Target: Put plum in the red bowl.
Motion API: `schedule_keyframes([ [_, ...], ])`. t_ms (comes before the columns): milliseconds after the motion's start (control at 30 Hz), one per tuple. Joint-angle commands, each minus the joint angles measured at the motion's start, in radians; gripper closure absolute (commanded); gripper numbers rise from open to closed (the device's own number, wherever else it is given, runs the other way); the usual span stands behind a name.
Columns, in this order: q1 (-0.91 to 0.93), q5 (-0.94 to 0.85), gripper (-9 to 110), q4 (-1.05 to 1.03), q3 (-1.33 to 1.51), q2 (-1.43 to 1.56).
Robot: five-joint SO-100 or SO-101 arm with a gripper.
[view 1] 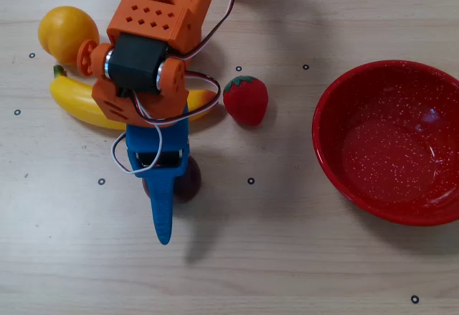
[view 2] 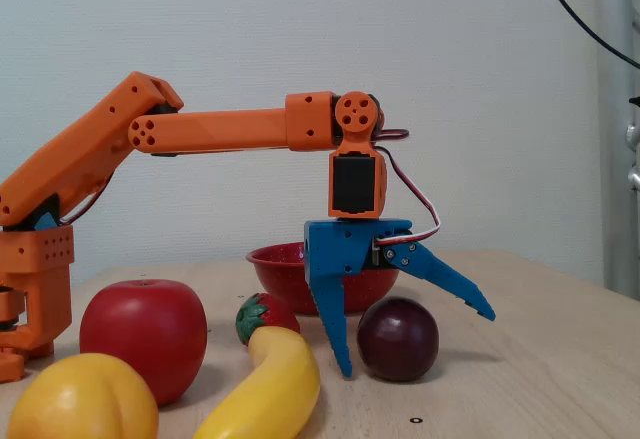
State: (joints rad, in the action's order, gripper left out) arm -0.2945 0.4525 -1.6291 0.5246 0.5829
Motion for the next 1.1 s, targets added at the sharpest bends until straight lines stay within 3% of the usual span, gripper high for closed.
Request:
schedule_keyframes([
  [0,0.012,-0.014,45,0.005,-0.055,0.078],
  [767,0.034,-0.021,47,0.011,-0.034,0.067],
  [1067,0.031,-0.005,53,0.002,-0.032,0.066],
])
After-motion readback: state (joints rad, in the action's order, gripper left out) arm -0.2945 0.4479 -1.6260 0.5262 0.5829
